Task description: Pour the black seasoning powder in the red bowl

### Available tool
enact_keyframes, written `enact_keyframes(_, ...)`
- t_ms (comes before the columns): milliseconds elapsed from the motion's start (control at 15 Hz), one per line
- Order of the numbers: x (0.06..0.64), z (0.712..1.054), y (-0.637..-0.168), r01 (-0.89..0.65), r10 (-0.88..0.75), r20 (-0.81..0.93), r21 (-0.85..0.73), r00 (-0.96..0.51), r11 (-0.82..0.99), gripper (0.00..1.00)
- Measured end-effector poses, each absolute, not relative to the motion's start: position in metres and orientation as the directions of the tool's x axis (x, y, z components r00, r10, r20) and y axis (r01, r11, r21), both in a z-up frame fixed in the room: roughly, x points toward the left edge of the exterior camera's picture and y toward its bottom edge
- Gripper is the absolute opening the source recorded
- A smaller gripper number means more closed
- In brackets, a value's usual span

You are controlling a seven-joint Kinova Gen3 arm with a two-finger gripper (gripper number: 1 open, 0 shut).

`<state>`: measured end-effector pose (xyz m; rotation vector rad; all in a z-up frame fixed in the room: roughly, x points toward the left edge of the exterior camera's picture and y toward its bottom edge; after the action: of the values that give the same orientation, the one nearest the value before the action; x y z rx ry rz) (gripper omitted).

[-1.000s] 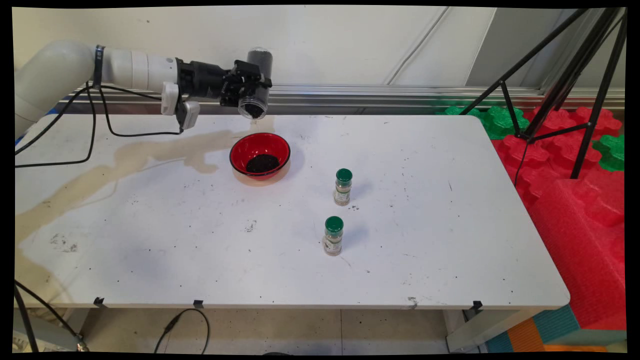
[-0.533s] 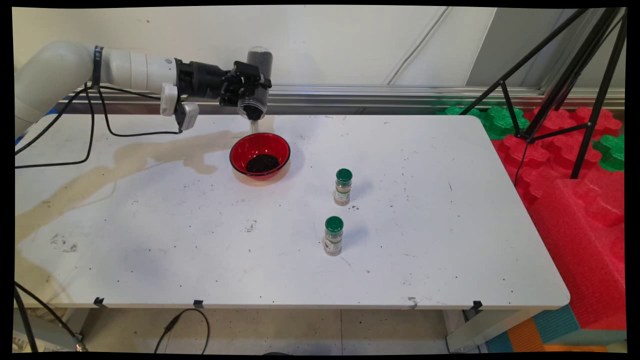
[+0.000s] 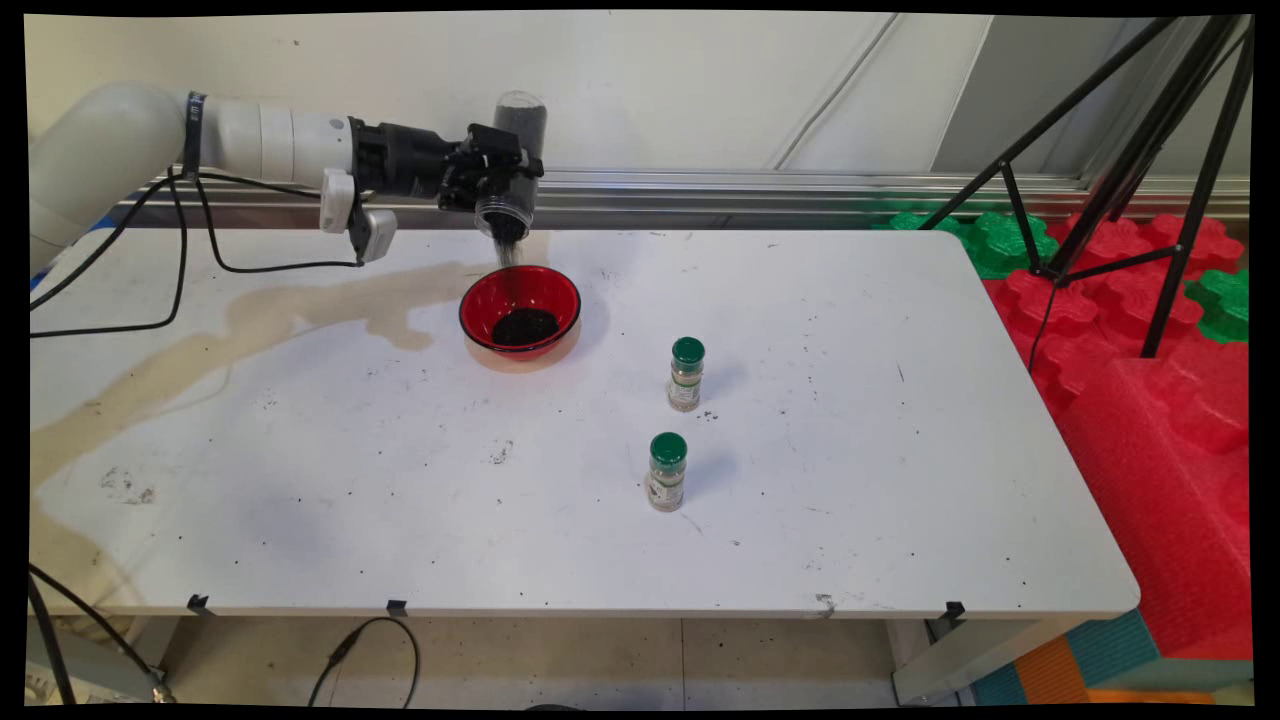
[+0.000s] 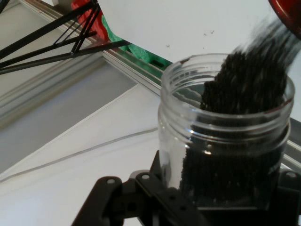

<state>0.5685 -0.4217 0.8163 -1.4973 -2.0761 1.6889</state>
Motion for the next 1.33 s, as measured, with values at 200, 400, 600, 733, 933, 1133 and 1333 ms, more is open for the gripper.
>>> enact_keyframes(200,0.5683,0.8163,-0.4214,0.623,0.701,-0.493,-0.777,-0.516,-0.088,0.0)
enact_keyframes(400,0.5682,0.8162,-0.4214,0.627,0.699,-0.5,-0.773,-0.511,-0.094,0.0)
enact_keyframes(600,0.5682,0.8162,-0.4214,0.631,0.698,-0.506,-0.77,-0.507,-0.099,0.0)
enact_keyframes(733,0.5682,0.8161,-0.4215,0.633,0.697,-0.51,-0.767,-0.505,-0.103,0.0)
enact_keyframes(933,0.5678,0.816,-0.4218,0.638,0.696,-0.517,-0.762,-0.499,-0.11,0.0)
enact_keyframes(1133,0.5678,0.8158,-0.4219,0.641,0.695,-0.523,-0.759,-0.494,-0.115,0.0)
enact_keyframes(1333,0.5678,0.8158,-0.422,0.644,0.694,-0.527,-0.756,-0.491,-0.119,0.0)
